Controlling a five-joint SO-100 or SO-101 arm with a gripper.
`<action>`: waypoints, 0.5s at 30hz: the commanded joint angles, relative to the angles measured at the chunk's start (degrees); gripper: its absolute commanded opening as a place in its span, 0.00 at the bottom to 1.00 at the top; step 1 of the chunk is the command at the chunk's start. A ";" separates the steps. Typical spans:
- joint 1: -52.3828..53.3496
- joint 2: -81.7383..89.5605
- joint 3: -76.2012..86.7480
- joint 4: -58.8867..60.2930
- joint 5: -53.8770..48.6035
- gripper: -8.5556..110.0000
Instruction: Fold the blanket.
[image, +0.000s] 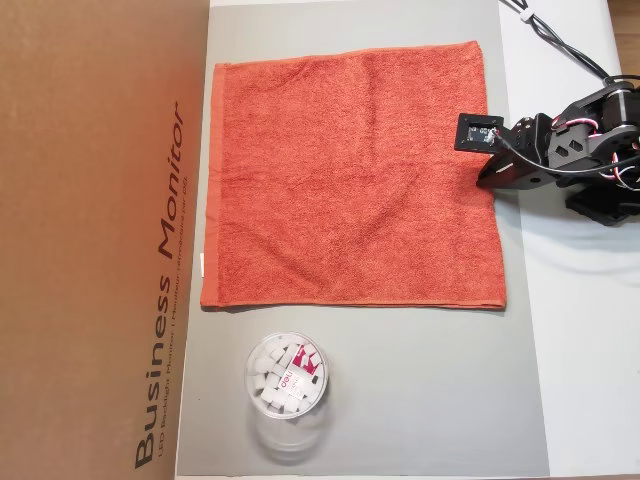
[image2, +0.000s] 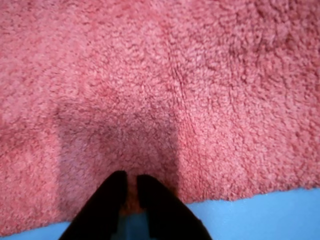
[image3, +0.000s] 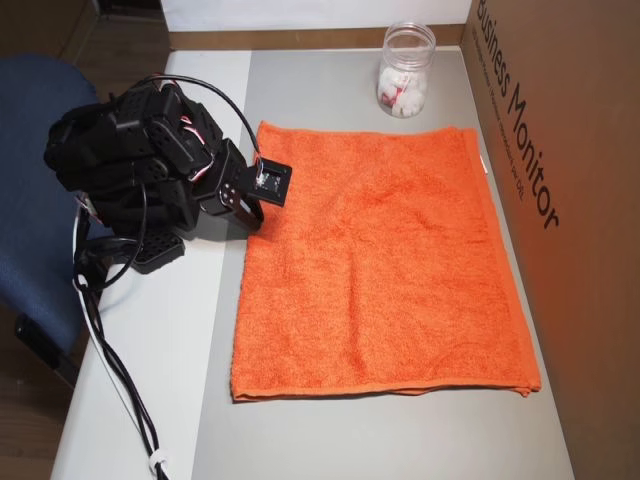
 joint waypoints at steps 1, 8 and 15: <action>0.44 0.09 -1.67 -0.35 -0.44 0.08; 0.35 -5.01 -8.26 -0.35 -0.44 0.08; 0.53 -16.26 -17.23 -0.44 -0.44 0.08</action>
